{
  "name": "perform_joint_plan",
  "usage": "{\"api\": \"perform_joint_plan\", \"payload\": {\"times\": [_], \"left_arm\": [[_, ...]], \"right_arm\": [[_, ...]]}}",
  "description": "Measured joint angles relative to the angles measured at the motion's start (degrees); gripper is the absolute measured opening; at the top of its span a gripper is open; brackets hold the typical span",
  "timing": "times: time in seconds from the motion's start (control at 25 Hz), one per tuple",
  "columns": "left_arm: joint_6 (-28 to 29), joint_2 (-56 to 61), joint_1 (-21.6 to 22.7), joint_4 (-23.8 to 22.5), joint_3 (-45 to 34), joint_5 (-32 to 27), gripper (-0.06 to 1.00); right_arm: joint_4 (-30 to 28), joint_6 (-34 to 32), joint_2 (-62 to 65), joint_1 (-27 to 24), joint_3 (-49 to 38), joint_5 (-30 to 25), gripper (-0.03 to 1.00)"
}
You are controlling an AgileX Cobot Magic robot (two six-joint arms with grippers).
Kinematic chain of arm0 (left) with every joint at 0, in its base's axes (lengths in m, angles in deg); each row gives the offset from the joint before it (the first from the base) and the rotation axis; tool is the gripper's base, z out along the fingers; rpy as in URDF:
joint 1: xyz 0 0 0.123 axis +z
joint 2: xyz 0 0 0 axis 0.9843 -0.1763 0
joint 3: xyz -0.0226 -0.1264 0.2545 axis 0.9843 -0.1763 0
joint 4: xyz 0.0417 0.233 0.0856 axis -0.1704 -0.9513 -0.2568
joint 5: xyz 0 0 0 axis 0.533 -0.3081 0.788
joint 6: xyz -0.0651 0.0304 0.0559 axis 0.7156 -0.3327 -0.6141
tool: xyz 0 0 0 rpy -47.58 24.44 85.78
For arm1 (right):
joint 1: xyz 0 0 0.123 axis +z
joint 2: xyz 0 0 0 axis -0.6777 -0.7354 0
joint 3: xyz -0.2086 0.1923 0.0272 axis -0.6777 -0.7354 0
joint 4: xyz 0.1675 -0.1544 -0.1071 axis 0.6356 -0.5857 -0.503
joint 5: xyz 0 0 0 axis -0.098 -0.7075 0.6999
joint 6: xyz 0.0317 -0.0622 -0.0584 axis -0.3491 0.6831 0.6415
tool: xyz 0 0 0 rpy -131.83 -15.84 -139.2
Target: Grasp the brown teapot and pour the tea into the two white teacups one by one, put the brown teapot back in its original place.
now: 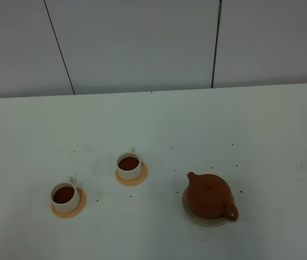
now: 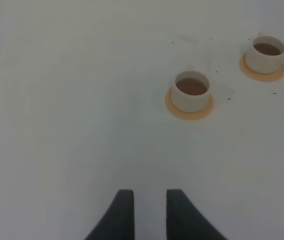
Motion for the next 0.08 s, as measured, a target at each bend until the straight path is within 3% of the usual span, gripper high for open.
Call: {"api": "perform_joint_plan", "payload": {"times": [0.08], "left_arm": [[0.0,0.0,0.0,0.0,0.0,0.0,0.23]], "right_arm": [[1.9,2.8,0.0,0.0,0.0,0.24,0.23]]}}
